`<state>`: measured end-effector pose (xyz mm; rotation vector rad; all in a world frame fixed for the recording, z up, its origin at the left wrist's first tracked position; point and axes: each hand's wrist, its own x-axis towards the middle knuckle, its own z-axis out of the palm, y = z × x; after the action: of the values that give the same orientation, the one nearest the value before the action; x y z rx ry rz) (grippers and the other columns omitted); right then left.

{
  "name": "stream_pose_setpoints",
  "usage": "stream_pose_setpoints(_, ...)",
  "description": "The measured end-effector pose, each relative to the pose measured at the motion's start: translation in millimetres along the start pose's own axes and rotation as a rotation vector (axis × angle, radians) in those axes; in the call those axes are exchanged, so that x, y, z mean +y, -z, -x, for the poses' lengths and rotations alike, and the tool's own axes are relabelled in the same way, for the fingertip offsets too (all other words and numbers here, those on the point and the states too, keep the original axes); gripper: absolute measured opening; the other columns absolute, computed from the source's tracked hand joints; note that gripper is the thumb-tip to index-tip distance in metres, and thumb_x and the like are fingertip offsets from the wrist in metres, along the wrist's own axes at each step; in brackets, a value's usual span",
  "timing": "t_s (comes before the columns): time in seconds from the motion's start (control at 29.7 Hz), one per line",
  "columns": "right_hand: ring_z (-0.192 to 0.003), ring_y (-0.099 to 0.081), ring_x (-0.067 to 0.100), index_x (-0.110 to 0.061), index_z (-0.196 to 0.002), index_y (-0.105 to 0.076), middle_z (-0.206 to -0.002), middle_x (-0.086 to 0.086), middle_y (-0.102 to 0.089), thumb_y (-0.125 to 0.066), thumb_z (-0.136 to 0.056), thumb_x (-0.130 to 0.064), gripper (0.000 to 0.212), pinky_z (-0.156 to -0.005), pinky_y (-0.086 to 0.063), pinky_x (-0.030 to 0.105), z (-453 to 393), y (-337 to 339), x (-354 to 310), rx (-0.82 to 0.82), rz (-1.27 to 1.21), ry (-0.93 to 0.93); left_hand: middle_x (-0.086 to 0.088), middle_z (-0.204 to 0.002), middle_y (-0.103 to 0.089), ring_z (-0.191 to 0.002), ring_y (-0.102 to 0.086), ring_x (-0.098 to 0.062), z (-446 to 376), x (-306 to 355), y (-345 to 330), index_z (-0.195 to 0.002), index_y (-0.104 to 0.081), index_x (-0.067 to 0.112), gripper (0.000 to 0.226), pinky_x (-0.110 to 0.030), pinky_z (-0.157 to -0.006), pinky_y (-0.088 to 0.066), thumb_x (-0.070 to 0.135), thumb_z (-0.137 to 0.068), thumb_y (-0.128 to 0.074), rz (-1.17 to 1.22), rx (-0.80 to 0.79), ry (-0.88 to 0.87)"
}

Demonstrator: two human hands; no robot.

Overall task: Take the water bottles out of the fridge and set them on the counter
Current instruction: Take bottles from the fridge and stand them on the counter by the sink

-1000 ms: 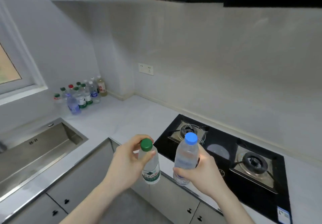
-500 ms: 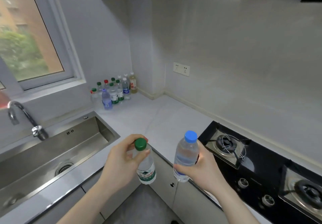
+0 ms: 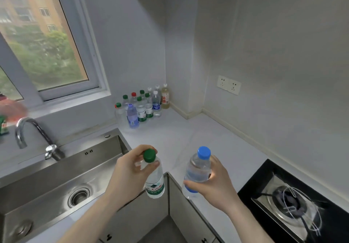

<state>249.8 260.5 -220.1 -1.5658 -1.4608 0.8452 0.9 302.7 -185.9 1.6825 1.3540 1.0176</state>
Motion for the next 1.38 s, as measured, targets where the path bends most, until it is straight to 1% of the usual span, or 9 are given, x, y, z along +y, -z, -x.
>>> stream_pose_setpoints(0.2,-0.092,-0.066,0.010,-0.033,-0.098,-0.063,-0.099,-0.010,-0.064,-0.091,-0.063,-0.029,0.046,-0.084,-0.058,0.043,-83,8,17,-0.061,0.043,-0.001,0.021,-0.107,-0.073,-0.104,-0.069,-0.008,-69,-9,-11,-0.102,-0.069,0.032,0.025,-0.039,-0.096,-0.057,0.016,-0.087,-0.081,-0.012,0.051,0.073)
stream_pose_setpoints(0.4,-0.087,-0.069,0.009,-0.035,-0.098,-0.063,-0.095,-0.009,-0.070,-0.092,-0.063,-0.027,0.047,-0.079,-0.060,0.038,-158,-3,26,-0.114,0.051,0.003,0.018,-0.106,-0.073,-0.104,-0.069,-0.013,-121,-28,-6,-0.102,-0.070,0.032,0.027,-0.041,-0.096,-0.056,0.016,-0.085,-0.083,-0.027,0.109,0.125)
stream_pose_setpoints(0.57,-0.081,-0.071,0.011,-0.032,-0.097,-0.063,-0.090,-0.007,-0.072,-0.092,-0.063,-0.026,0.046,-0.074,-0.060,0.034,-201,-25,24,-0.159,0.070,-0.025,0.017,-0.105,-0.075,-0.104,-0.070,-0.011,-155,-49,11,-0.099,-0.069,0.037,0.030,-0.045,-0.097,-0.056,0.016,-0.084,-0.084,-0.035,0.125,0.137)
stream_pose_setpoints(0.71,-0.082,-0.070,0.005,-0.034,-0.101,-0.062,-0.091,-0.016,-0.072,-0.093,-0.065,-0.023,0.048,-0.074,-0.059,0.028,-231,-48,23,-0.135,0.062,-0.063,0.018,-0.104,-0.074,-0.102,-0.070,-0.007,-188,-76,29,-0.098,-0.069,0.038,0.029,-0.045,-0.095,-0.057,0.019,-0.083,-0.085,-0.065,0.113,0.140)
stream_pose_setpoints(0.81,-0.085,-0.069,-0.001,-0.039,-0.104,-0.061,-0.094,-0.023,-0.071,-0.095,-0.063,-0.028,0.054,-0.077,-0.059,0.025,-252,-65,22,-0.106,0.068,-0.096,0.020,-0.105,-0.073,-0.103,-0.069,-0.004,-212,-95,43,-0.099,-0.068,0.037,0.027,-0.043,-0.096,-0.057,0.022,-0.084,-0.084,-0.081,0.069,0.145)
stream_pose_setpoints(0.94,-0.083,-0.069,0.001,-0.042,-0.102,-0.060,-0.093,-0.017,-0.071,-0.094,-0.062,-0.028,0.055,-0.073,-0.058,0.024,-285,-89,16,-0.060,0.103,-0.149,0.024,-0.104,-0.072,-0.105,-0.067,-0.002,-251,-123,62,-0.099,-0.067,0.040,0.028,-0.038,-0.094,-0.057,0.026,-0.082,-0.085,-0.153,0.019,0.128)
stream_pose_setpoints(1.05,-0.082,-0.069,0.006,-0.039,-0.099,-0.061,-0.090,-0.014,-0.071,-0.091,-0.061,-0.024,0.051,-0.074,-0.059,0.031,-307,-103,16,-0.041,0.123,-0.181,0.023,-0.105,-0.071,-0.105,-0.065,-0.002,-275,-137,69,-0.101,-0.067,0.038,0.029,-0.033,-0.090,-0.055,0.027,-0.082,-0.086,-0.213,-0.003,0.114)
stream_pose_setpoints(1.21,-0.084,-0.071,0.008,-0.036,-0.097,-0.063,-0.091,-0.012,-0.073,-0.088,-0.059,-0.025,0.046,-0.075,-0.061,0.036,-346,-116,28,-0.022,0.133,-0.254,0.024,-0.103,-0.069,-0.099,-0.063,0.000,-312,-163,77,-0.104,-0.066,0.037,0.032,-0.032,-0.088,-0.056,0.031,-0.080,-0.087,-0.300,-0.019,0.121)
stream_pose_setpoints(1.38,-0.084,-0.071,0.008,-0.035,-0.101,-0.064,-0.092,-0.010,-0.073,-0.088,-0.064,-0.020,0.046,-0.070,-0.059,0.031,-398,-124,38,-0.017,0.129,-0.282,0.025,-0.097,-0.069,-0.097,-0.064,-0.003,-348,-182,77,-0.101,-0.065,0.039,0.032,-0.030,-0.080,-0.053,0.035,-0.078,-0.087,-0.361,-0.012,0.155)
